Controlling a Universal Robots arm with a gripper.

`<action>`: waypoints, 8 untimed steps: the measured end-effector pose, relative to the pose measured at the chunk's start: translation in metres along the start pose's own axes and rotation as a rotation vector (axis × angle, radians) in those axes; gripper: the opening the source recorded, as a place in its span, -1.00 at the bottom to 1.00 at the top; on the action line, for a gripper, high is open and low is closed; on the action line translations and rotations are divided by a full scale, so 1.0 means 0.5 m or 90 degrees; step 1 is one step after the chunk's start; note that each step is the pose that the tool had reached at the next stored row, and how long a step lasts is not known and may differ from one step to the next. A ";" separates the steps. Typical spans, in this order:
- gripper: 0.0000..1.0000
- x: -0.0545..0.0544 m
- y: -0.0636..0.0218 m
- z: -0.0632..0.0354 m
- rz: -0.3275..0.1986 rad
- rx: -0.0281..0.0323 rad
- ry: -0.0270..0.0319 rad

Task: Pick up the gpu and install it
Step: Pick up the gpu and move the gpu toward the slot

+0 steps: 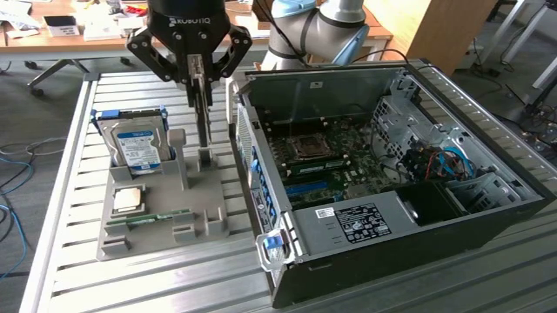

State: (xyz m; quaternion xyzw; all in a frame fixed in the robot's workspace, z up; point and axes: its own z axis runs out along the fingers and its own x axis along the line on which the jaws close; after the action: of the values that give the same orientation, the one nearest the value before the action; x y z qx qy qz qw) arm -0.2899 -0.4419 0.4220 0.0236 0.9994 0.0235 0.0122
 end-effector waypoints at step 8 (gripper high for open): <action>-0.47 0.000 0.000 -0.003 0.000 0.0000 0.0000</action>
State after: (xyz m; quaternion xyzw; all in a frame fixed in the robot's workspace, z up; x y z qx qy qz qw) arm -0.2899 -0.4419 0.4233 0.0237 0.9994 0.0235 0.0122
